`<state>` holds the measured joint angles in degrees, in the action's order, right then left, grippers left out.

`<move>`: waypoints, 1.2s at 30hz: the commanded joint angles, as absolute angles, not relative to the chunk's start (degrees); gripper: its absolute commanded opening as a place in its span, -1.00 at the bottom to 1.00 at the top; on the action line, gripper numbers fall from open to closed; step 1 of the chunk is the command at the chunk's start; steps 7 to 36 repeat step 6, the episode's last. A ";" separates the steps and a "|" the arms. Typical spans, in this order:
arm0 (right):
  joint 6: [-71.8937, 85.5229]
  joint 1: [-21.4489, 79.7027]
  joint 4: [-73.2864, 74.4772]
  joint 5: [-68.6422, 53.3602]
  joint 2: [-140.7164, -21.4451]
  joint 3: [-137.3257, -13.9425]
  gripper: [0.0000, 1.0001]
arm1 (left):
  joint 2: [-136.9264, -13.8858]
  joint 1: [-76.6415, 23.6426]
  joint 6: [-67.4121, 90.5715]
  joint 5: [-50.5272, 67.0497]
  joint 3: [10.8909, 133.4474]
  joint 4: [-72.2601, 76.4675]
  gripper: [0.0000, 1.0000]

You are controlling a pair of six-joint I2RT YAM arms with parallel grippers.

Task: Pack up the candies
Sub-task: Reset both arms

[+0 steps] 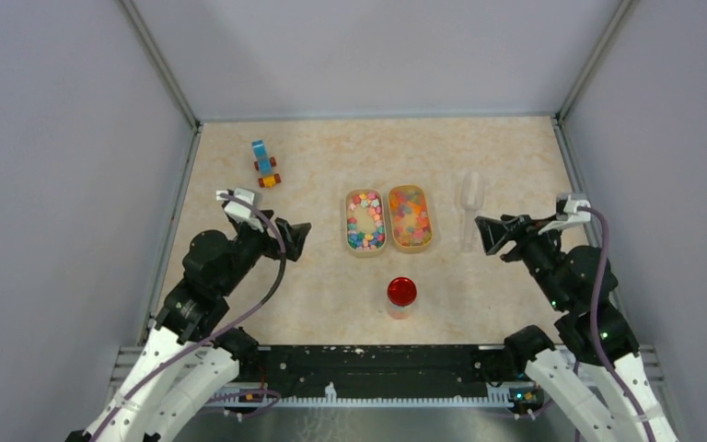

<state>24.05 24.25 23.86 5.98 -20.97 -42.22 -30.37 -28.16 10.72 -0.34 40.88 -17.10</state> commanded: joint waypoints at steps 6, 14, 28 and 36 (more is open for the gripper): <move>21.32 24.04 22.13 1.96 -21.09 -41.21 0.31 | -29.19 -27.98 9.84 2.96 40.42 -14.60 0.98; 21.32 24.04 22.13 1.96 -21.09 -41.21 0.31 | -29.19 -27.98 9.84 2.96 40.42 -14.60 0.98; 21.32 24.04 22.13 1.96 -21.09 -41.21 0.31 | -29.19 -27.98 9.84 2.96 40.42 -14.60 0.98; 21.32 24.04 22.13 1.96 -21.09 -41.21 0.31 | -29.19 -27.98 9.84 2.96 40.42 -14.60 0.98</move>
